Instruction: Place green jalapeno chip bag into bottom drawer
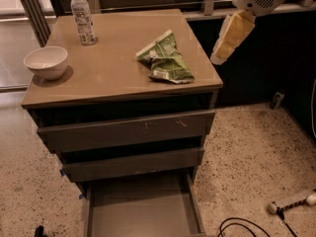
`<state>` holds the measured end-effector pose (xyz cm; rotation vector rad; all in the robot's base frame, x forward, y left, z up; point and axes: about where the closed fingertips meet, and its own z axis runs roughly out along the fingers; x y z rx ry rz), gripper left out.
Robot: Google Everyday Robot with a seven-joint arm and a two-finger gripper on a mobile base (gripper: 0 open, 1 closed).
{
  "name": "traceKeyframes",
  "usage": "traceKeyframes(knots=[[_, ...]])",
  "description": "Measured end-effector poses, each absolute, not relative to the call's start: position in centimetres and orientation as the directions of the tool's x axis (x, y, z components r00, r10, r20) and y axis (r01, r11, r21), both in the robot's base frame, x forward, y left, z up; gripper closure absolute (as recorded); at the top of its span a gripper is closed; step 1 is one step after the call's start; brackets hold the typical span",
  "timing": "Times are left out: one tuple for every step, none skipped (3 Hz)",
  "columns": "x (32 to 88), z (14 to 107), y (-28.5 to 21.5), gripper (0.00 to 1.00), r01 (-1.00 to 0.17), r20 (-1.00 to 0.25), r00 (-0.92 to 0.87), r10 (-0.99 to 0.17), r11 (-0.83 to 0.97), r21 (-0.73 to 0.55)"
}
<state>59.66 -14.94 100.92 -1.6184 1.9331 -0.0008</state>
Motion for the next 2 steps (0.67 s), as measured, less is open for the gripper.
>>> traceKeyframes(knots=[[60.0, 100.3, -14.7, 0.0, -0.893, -0.457, -0.076, -0.886, 0.264, -0.363], [62.1, 97.9, -13.8, 0.0, -0.887, -0.518, -0.103, -0.849, 0.314, -0.338]])
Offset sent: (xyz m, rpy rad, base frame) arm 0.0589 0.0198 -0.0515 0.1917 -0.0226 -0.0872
